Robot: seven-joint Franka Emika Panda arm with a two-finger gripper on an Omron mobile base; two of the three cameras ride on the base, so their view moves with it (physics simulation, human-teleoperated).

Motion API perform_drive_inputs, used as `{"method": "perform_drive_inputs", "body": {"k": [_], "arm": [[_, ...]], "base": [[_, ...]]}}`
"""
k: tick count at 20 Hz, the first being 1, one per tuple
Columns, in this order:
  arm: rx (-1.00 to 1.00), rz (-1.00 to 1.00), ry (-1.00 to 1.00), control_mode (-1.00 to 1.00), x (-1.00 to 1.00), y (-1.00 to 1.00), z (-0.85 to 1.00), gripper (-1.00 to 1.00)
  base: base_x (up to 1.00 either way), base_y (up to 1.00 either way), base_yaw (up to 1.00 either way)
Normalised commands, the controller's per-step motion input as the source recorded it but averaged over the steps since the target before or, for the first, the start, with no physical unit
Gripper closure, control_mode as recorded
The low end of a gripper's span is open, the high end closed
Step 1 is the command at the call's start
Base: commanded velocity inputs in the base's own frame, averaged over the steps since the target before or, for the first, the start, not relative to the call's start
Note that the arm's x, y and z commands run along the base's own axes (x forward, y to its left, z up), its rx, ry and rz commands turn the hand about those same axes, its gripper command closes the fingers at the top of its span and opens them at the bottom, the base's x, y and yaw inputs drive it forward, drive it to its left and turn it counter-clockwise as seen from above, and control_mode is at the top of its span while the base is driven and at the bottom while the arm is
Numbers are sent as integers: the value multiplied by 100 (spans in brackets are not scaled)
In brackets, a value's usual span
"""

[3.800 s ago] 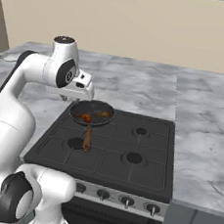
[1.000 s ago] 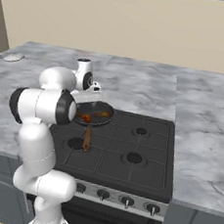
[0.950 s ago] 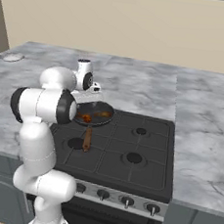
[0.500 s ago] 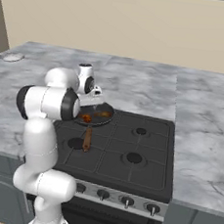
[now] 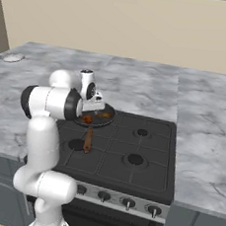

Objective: Take the chicken drumsticks from the pan and place one on each plate on the dining counter.

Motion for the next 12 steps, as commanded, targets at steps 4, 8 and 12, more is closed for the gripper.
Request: {"method": "perform_drive_inputs", "body": {"k": [4,8,12], "arm": [[0,0,0,-100,8,0,-32,-100],[0,0,0,-100,19,0,-29,-100],[2,0,0,-100,22,0,-20,-100]], "base": [[0,0,0],[0,0,0],[0,0,0]]}}
